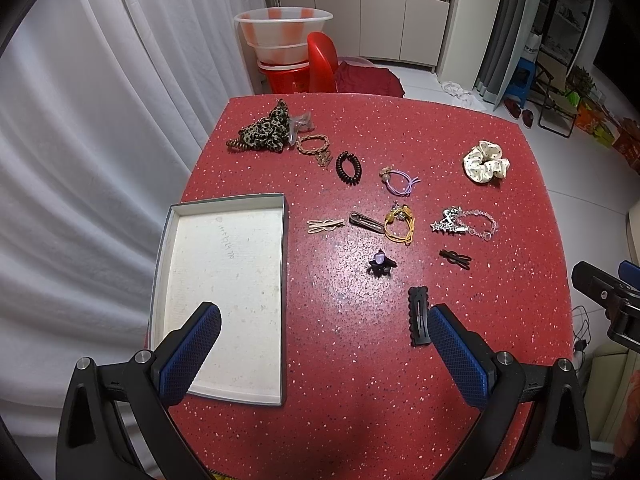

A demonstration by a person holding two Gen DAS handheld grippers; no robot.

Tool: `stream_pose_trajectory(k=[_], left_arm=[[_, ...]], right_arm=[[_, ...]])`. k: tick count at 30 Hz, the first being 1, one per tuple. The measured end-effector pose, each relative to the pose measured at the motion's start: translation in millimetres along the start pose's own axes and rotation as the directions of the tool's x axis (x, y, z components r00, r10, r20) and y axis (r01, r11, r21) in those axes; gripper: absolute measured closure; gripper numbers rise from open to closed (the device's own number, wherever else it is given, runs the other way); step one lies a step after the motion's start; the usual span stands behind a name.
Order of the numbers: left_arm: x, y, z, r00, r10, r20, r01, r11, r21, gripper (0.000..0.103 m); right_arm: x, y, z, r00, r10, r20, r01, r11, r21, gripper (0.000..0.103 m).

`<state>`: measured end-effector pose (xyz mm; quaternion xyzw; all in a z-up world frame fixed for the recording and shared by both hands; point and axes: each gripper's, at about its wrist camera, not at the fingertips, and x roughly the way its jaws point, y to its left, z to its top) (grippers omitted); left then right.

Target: Organize jewelry

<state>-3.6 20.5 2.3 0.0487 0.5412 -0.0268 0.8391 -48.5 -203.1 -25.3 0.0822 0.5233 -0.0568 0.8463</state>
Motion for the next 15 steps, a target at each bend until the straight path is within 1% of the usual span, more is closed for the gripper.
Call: stream_pose_trajectory(k=[15], left_arm=[[0.7,3.1,-5.3,1.000,0.002,-0.005,-0.002,1.000,-0.002,0.000]], right_arm=[[0.7,0.7,-0.4,1.000,0.001,-0.001,-0.001,1.000,-0.001,0.000]])
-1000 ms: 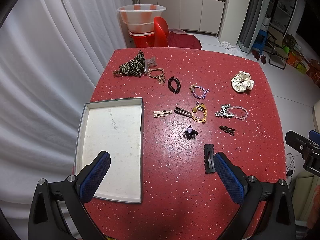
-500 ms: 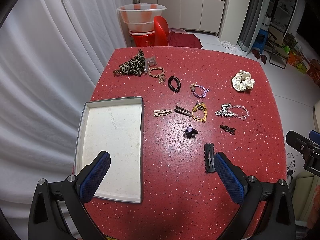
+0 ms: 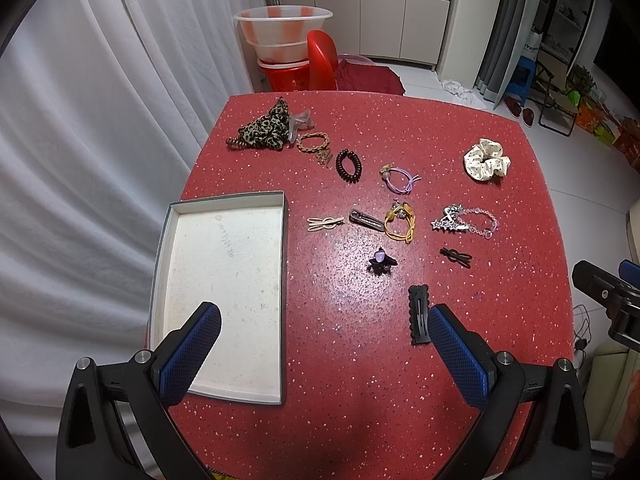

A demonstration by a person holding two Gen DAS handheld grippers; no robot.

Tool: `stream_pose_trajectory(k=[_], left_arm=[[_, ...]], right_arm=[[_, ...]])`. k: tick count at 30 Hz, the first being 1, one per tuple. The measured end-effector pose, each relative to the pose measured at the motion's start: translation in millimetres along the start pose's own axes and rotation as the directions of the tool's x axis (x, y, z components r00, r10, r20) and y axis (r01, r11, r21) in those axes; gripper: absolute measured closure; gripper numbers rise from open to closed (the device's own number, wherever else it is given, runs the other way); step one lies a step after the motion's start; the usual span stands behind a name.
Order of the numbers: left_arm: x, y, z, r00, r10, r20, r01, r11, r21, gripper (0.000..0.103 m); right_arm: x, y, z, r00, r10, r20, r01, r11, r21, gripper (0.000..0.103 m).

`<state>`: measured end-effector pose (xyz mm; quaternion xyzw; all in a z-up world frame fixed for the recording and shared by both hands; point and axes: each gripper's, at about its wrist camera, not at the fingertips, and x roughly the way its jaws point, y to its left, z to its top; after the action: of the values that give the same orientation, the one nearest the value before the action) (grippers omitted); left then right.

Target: Organize jewelry

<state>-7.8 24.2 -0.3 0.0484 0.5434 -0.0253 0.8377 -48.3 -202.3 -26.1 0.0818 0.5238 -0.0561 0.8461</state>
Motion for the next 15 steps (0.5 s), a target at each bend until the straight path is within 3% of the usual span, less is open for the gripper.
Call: stream_pose_trajectory(k=[15], left_arm=[[26,-2,-2,0.998,-0.014,-0.062,0.014,1.000,-0.006,0.000]], right_arm=[[18,-3,-5,0.999,0.000,-0.034,0.000,1.000,0.010,0.000]])
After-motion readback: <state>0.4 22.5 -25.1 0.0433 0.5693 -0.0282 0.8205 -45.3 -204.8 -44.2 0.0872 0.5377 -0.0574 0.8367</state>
